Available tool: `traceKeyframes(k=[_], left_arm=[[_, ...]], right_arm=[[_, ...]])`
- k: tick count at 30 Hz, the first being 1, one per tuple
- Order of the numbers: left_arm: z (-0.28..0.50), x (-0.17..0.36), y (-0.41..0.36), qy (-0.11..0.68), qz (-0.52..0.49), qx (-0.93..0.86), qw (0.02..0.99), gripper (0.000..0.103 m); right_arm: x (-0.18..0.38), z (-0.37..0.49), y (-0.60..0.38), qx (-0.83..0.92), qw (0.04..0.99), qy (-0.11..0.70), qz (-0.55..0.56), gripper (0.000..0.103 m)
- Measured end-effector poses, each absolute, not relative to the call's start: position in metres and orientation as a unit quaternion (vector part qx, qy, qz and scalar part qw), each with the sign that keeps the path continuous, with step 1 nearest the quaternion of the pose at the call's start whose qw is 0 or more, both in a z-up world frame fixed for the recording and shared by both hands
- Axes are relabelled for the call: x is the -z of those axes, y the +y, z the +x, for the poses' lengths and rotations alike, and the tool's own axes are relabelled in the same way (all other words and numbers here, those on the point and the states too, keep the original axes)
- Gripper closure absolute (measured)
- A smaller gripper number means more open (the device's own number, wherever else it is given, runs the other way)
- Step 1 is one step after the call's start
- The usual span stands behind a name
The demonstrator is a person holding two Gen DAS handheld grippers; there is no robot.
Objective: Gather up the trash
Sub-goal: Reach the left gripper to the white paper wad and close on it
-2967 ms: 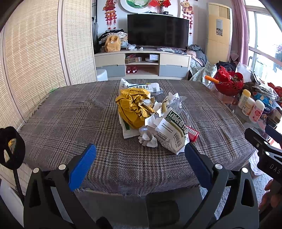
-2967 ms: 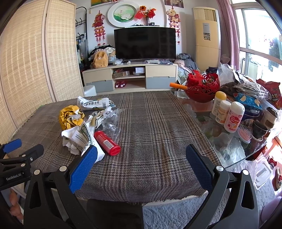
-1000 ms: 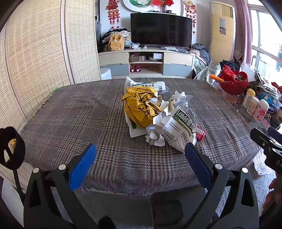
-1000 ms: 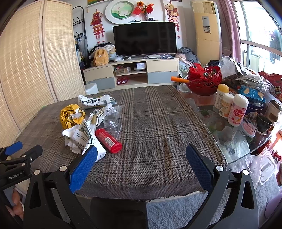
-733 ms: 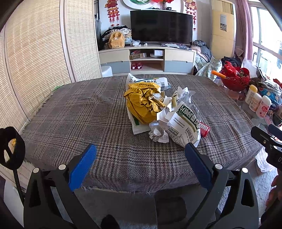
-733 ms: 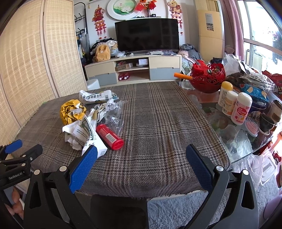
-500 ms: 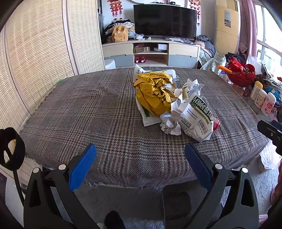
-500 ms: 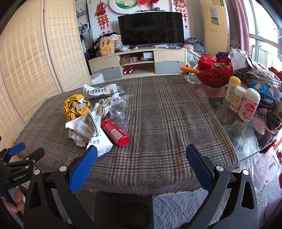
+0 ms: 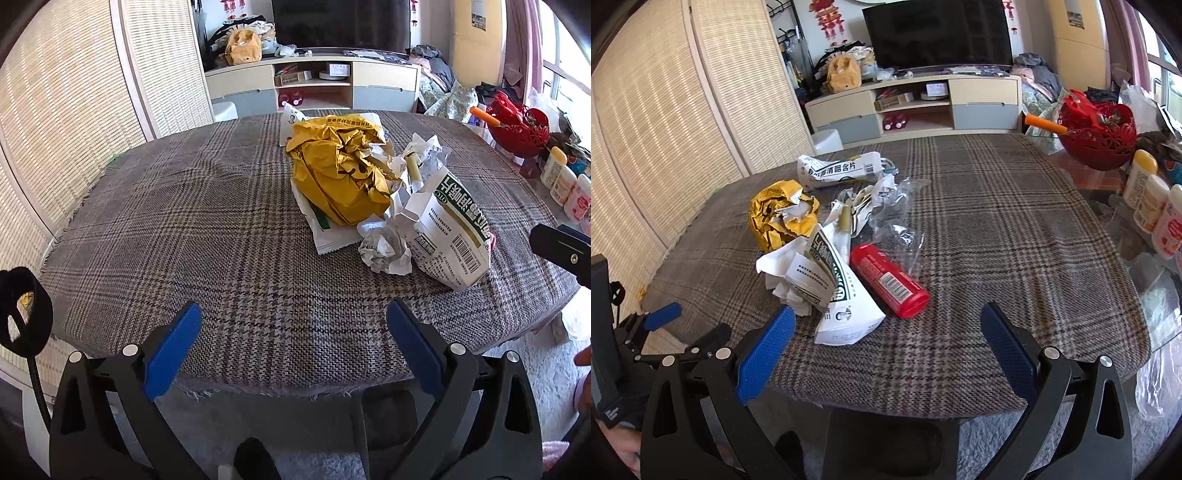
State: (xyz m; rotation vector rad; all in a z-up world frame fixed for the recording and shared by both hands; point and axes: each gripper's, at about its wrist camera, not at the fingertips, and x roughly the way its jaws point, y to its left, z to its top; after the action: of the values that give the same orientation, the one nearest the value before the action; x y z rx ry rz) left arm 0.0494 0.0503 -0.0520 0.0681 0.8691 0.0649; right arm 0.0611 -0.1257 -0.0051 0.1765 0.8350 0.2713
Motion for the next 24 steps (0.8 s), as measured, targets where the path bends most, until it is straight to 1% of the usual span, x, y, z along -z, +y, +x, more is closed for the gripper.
traceKeyframes(k=[1,3,4,5,6,8,12,17,18,19,21,24], left_arm=[[0.051,0.055,0.05,0.425,0.033,-0.03,0.904,0.009],[0.055,0.061,0.051,0.435,0.032,-0.027,0.9,0.01],[0.057,0.064,0.052,0.44,0.031,-0.025,0.897,0.011],[0.059,0.066,0.052,0.444,0.03,-0.024,0.895,0.012],[0.061,0.069,0.053,0.448,0.03,-0.023,0.893,0.012],[0.065,0.073,0.053,0.453,0.028,-0.02,0.891,0.013],[0.071,0.074,0.053,0.458,0.017,-0.003,0.889,0.013],[0.077,0.073,0.044,0.456,0.023,0.011,0.889,0.013],[0.079,0.073,0.043,0.457,0.024,0.015,0.889,0.013],[0.081,0.074,0.041,0.458,0.026,0.019,0.888,0.013],[0.085,0.075,0.039,0.46,0.027,0.023,0.887,0.013],[0.09,0.078,0.034,0.461,0.027,0.03,0.887,0.013]], right_arm=[[0.008,0.064,-0.123,-0.138,0.898,0.408,0.094,0.003],[0.012,0.071,-0.118,-0.148,0.89,0.418,0.105,0.021],[0.014,0.074,-0.114,-0.155,0.886,0.423,0.109,0.024],[0.016,0.077,-0.11,-0.159,0.882,0.429,0.108,0.03],[0.018,0.08,-0.106,-0.16,0.881,0.433,0.106,0.034],[0.024,0.085,-0.1,-0.16,0.878,0.44,0.102,0.036],[0.036,0.097,-0.096,-0.162,0.868,0.457,0.111,0.036],[0.048,0.11,-0.084,-0.169,0.861,0.471,0.094,0.036],[0.05,0.111,-0.083,-0.172,0.859,0.473,0.093,0.046],[0.05,0.11,-0.084,-0.172,0.86,0.472,0.09,0.05],[0.049,0.11,-0.09,-0.176,0.86,0.468,0.098,0.053],[0.044,0.111,-0.102,-0.172,0.865,0.46,0.102,0.054]])
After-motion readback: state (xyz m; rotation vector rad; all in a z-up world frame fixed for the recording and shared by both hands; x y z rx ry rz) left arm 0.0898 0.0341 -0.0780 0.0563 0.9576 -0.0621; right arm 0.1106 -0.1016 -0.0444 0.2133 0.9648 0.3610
